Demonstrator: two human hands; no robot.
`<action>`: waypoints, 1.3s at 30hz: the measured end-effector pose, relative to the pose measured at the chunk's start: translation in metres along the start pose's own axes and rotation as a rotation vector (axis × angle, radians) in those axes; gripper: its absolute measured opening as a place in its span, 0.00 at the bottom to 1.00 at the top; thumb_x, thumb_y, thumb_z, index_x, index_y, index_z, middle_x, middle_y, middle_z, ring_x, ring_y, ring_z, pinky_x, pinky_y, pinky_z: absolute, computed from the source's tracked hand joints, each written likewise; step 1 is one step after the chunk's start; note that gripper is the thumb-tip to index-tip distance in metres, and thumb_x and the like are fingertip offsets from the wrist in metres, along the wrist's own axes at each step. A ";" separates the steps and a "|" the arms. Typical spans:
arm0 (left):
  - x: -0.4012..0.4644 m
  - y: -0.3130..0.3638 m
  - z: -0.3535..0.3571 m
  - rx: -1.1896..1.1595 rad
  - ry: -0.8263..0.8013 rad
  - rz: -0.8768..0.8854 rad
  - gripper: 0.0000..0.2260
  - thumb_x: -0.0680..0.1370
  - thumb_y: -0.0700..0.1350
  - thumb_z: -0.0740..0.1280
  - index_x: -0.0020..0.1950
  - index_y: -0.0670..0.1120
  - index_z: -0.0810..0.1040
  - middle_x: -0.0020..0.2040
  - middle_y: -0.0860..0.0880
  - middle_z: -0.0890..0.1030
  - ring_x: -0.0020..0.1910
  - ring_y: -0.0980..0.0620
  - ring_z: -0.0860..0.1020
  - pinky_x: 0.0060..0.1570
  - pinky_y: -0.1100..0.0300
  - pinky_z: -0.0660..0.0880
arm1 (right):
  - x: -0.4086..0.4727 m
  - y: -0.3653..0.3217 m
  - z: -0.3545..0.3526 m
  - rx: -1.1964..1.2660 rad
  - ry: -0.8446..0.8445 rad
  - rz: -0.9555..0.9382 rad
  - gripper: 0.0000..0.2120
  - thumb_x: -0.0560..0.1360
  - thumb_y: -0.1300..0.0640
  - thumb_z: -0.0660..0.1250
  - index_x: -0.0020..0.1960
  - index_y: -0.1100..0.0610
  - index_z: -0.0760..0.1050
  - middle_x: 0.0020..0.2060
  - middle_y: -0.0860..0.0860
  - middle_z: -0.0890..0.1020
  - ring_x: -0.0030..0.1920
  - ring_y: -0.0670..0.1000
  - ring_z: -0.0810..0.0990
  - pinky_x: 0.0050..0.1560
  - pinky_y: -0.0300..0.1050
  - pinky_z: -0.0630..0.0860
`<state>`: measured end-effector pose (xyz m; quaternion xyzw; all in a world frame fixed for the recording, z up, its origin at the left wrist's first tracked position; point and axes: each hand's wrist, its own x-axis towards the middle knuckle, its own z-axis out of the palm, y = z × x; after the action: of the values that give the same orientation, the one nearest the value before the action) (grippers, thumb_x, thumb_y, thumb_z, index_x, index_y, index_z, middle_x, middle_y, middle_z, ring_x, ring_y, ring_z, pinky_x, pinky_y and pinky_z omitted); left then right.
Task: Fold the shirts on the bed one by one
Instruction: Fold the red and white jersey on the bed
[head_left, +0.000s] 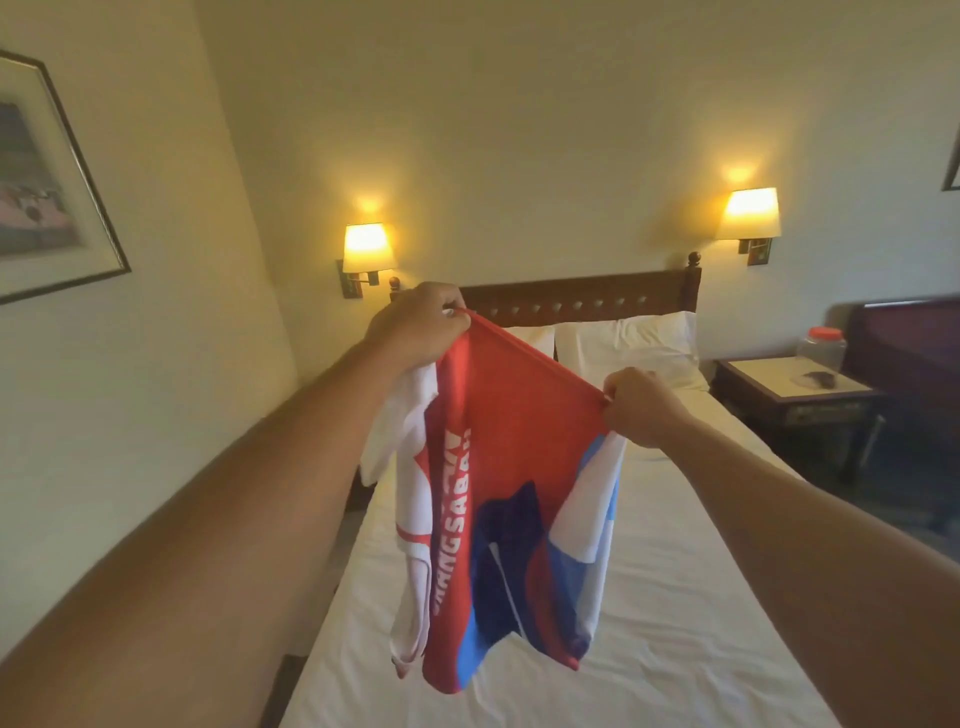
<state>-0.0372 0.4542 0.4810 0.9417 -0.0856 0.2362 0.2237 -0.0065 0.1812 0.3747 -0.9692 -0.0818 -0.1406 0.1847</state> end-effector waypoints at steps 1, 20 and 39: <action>-0.004 -0.005 -0.004 0.102 -0.017 0.019 0.05 0.80 0.51 0.63 0.46 0.54 0.77 0.49 0.52 0.81 0.52 0.48 0.78 0.53 0.52 0.74 | -0.001 0.008 0.002 -0.018 -0.014 0.005 0.13 0.71 0.66 0.64 0.30 0.56 0.68 0.29 0.51 0.73 0.35 0.55 0.73 0.32 0.44 0.67; -0.063 -0.070 0.077 0.488 -0.325 0.098 0.12 0.78 0.53 0.62 0.37 0.49 0.69 0.37 0.52 0.74 0.38 0.46 0.74 0.36 0.55 0.68 | -0.004 0.131 0.040 0.267 0.095 0.213 0.08 0.68 0.71 0.60 0.43 0.60 0.70 0.41 0.55 0.74 0.43 0.57 0.69 0.40 0.46 0.63; 0.089 -0.128 0.165 0.324 -0.192 -0.130 0.08 0.78 0.36 0.64 0.44 0.43 0.82 0.43 0.42 0.82 0.41 0.42 0.76 0.38 0.54 0.67 | 0.121 0.179 0.091 -0.039 -0.009 0.261 0.07 0.75 0.66 0.59 0.50 0.57 0.71 0.42 0.57 0.73 0.43 0.60 0.72 0.43 0.49 0.68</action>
<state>0.1418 0.4863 0.3448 0.9872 -0.0068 0.1409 0.0749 0.1683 0.0648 0.2700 -0.9757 0.0472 -0.1124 0.1821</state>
